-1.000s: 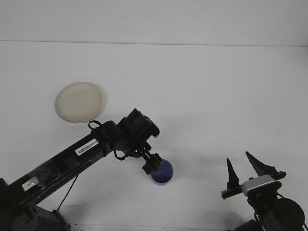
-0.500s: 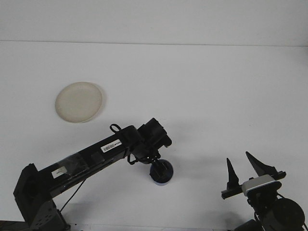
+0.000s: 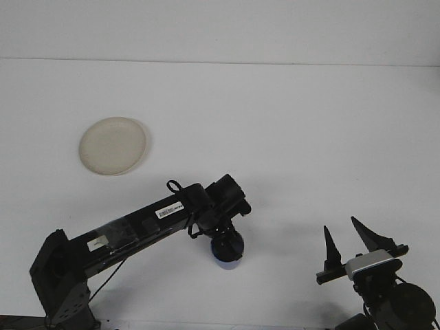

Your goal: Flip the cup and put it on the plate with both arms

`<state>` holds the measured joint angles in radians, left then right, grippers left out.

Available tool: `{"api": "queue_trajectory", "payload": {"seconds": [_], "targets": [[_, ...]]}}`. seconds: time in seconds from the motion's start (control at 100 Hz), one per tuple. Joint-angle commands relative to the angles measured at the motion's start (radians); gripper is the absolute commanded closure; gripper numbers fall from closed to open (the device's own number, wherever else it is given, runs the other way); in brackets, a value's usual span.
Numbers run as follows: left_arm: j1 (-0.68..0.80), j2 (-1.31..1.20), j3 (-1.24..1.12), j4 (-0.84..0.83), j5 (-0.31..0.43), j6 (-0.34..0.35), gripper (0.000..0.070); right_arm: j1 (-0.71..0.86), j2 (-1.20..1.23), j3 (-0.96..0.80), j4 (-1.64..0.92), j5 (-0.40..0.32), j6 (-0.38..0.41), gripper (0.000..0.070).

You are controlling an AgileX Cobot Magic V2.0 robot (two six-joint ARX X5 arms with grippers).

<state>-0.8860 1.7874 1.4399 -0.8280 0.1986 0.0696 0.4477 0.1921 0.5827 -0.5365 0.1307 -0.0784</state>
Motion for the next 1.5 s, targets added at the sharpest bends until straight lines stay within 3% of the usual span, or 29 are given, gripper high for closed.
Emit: {"api": "queue_trajectory", "payload": {"seconds": [0.0,0.25,0.54,0.84,1.19,1.49], "targets": [[-0.011,0.02,0.022,0.0,-0.005,0.016,0.0687,0.003,-0.002,0.005,0.01,-0.003,0.003,0.0302],[0.007,0.017,0.076,-0.038,-0.005,0.016,0.0686,0.003,-0.002,0.005,0.01,-0.003,0.003,0.0302],[0.13,0.017,0.332,-0.167,-0.027,0.026,0.0687,0.003,-0.002,0.005,0.01,-0.003,0.003,0.0302],[0.428,0.017,0.603,-0.29,-0.124,0.043,0.0687,0.003,-0.002,0.005,0.01,-0.003,0.004,0.0302],[0.847,0.039,0.618,-0.3,-0.129,0.016,0.0686,0.003,-0.002,0.005,0.009,-0.003,0.004,0.0302],[1.012,0.164,0.618,-0.307,-0.129,0.016,0.0686,0.003,-0.002,0.005,0.008,-0.002,0.011,0.0302]]}}
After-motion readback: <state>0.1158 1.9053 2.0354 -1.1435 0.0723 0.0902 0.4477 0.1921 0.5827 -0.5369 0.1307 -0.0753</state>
